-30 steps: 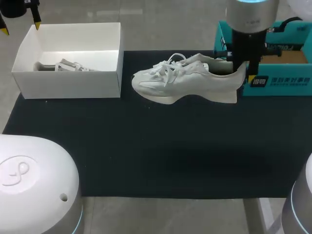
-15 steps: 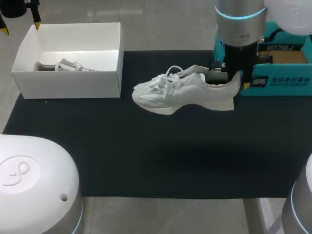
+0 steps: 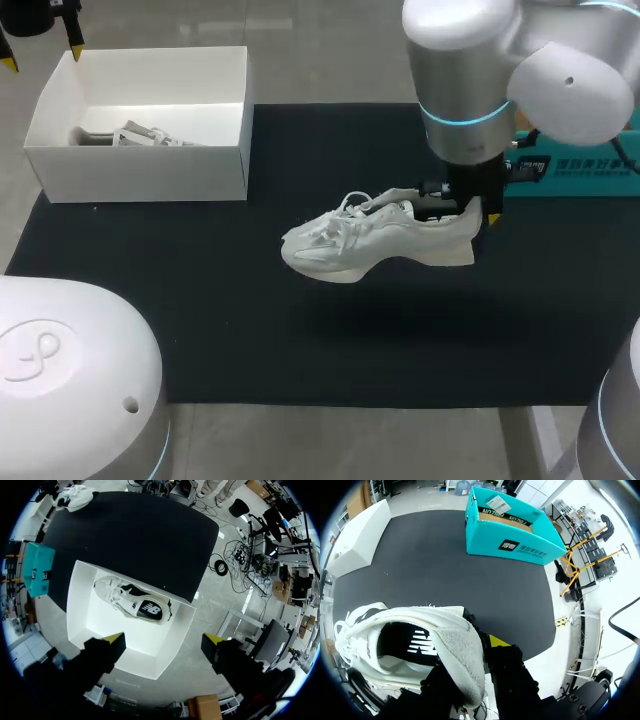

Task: Take the shoe out of the shoebox, open the shoe tongue, remove and reinsert the insole, then place the shoe into the shoebox

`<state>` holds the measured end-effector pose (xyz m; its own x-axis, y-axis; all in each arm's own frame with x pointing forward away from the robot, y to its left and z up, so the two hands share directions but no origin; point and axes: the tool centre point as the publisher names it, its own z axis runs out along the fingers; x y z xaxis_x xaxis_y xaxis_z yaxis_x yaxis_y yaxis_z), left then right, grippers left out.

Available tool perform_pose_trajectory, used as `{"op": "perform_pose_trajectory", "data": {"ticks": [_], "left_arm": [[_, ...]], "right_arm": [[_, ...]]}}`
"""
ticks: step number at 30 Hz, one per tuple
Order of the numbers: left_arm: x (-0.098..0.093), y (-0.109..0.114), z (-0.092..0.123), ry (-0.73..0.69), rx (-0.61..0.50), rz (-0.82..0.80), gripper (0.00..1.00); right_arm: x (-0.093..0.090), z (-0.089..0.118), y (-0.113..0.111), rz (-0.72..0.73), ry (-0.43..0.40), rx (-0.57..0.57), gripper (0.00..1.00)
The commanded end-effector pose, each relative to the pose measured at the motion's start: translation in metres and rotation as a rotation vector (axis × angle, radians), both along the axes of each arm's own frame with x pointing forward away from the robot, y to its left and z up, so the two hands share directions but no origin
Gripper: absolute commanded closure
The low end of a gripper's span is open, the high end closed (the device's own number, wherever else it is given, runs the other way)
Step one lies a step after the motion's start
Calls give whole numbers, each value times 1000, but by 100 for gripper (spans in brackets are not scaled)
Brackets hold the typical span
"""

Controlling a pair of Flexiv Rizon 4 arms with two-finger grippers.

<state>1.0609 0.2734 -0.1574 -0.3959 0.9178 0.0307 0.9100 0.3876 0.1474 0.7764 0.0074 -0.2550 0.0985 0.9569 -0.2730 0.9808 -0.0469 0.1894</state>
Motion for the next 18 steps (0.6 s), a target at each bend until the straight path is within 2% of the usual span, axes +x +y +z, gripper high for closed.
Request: {"op": "perform_pose_trajectory", "data": {"ticks": [1,9,18], "left_arm": [[0,0,1,1,3,0,0],[0,0,1,1,3,0,0],[0,0,1,1,3,0,0]], "right_arm": [[10,-28,0,1,37,-11,100],[20,-62,10,-1,81,25,100],[21,-93,26,-5,97,68,100]]}}
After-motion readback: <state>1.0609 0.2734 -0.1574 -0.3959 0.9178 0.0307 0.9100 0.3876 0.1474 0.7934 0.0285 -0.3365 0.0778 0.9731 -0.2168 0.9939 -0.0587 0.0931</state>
